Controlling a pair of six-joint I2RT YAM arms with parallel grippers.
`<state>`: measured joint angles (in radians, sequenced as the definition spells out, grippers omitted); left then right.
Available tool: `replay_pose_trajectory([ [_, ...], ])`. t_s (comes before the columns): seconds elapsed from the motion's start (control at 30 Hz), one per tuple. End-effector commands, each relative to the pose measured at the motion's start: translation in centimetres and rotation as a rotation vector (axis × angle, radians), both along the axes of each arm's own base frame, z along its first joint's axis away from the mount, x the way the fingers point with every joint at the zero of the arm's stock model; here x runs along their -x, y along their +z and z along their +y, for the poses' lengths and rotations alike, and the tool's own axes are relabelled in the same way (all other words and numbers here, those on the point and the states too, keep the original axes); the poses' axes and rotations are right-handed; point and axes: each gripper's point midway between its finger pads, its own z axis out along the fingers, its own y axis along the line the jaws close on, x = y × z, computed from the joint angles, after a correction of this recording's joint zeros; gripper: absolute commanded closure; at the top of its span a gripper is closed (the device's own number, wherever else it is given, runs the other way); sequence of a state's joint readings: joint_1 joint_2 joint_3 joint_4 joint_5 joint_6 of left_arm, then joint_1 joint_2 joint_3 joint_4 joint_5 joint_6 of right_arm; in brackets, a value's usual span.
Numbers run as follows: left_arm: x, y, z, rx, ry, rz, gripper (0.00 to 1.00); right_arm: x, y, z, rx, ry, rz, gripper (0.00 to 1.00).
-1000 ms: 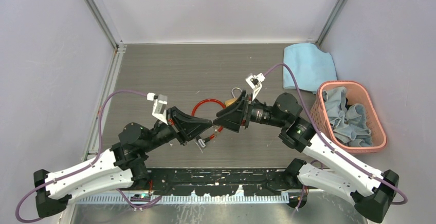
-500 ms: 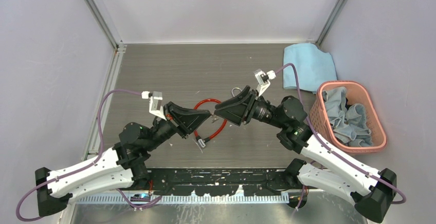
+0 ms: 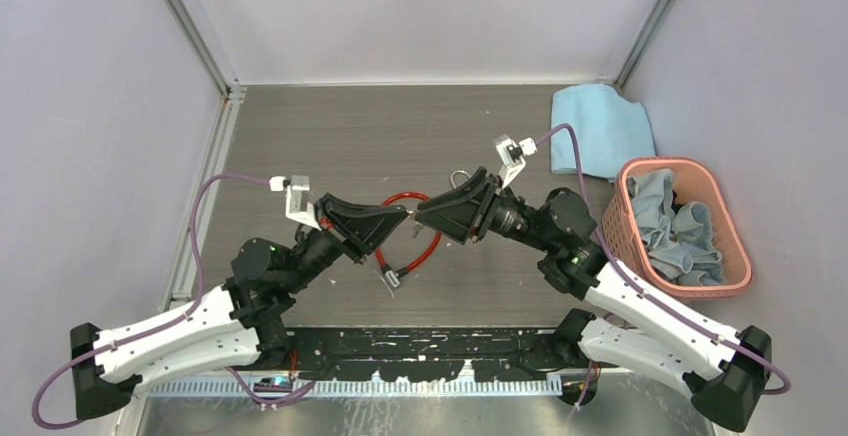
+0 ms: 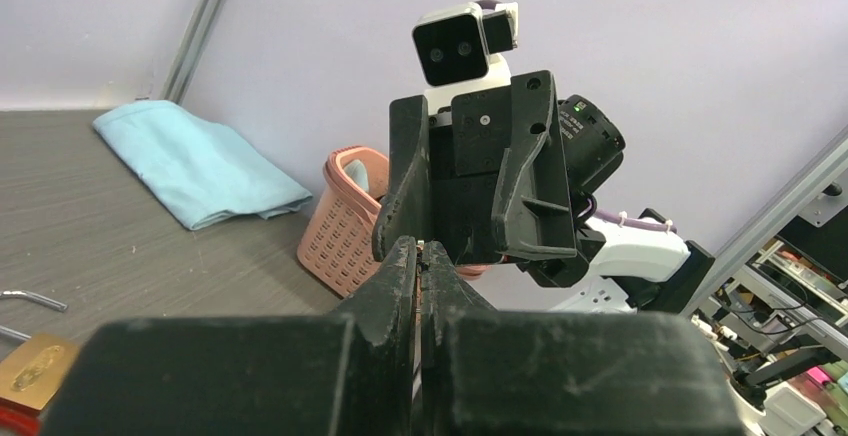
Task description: Unlock with the key
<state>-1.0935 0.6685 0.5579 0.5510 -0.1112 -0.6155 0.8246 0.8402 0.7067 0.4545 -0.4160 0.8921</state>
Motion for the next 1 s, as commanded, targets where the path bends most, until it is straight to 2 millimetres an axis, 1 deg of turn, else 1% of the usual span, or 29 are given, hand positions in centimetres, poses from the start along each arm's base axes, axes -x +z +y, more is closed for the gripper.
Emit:
replay_pose_trajectory([
  [0.0,0.0,2.9,1.1,0.089,0.033,-0.054,1.00,0.3,1.7,-0.1,-0.039,-0.010,-0.055,0.46],
  [0.27,-0.3,2.8,1.2,0.098,0.048,-0.047,1.00,0.7,1.7,0.5,-0.029,0.009,-0.062,0.50],
  [0.47,-0.4,2.5,1.1,0.092,0.051,-0.040,1.00,1.0,2.0,0.4,-0.032,0.006,-0.077,0.51],
  [0.77,-0.5,2.2,1.0,0.089,0.052,-0.031,1.00,0.5,2.3,0.3,-0.027,-0.027,-0.090,0.50],
  [0.83,-0.5,2.2,1.1,0.093,0.051,-0.032,1.00,0.2,2.4,0.1,-0.021,-0.053,-0.092,0.49],
  [0.97,-0.5,2.2,1.3,0.093,0.055,-0.031,1.00,-0.4,2.3,-0.5,-0.001,-0.108,-0.098,0.49],
])
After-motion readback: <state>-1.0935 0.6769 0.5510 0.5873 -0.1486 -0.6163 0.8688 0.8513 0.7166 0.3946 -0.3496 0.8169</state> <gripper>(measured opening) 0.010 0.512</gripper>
